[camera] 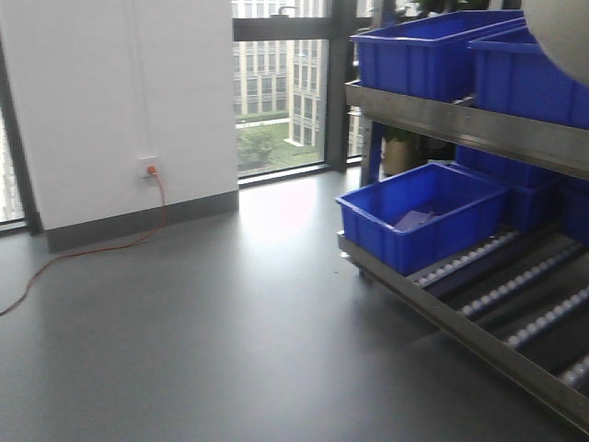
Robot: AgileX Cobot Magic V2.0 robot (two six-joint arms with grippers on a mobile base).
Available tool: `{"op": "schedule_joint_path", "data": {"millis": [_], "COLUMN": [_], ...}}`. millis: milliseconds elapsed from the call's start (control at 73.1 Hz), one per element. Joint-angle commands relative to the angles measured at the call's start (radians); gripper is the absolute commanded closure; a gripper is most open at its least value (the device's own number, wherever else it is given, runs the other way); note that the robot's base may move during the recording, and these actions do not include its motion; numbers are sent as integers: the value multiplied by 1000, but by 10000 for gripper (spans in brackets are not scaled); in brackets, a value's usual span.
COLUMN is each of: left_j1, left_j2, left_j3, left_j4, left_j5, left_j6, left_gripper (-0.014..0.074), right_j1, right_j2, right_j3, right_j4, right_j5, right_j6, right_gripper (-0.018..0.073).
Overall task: Move white bin to right shelf second layer
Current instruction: 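Drive the base up to the roller shelf holding the white bin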
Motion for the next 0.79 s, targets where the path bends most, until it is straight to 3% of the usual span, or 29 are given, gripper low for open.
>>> {"op": "schedule_joint_path", "data": {"millis": [0, 780], "left_j1": [-6, -6], "left_j2": [-14, -14], "left_j3": [37, 37], "left_j4": [0, 0], "left_j5": [-85, -85], "left_j6": [-3, -3], "left_gripper": [512, 512], "right_j1": [-7, -7], "right_j2": [0, 0], "right_j3": [-33, -33], "right_j4": [-11, -11], "right_j5": [-98, -98], "right_j6": [0, 0], "right_gripper": [504, 504]}}
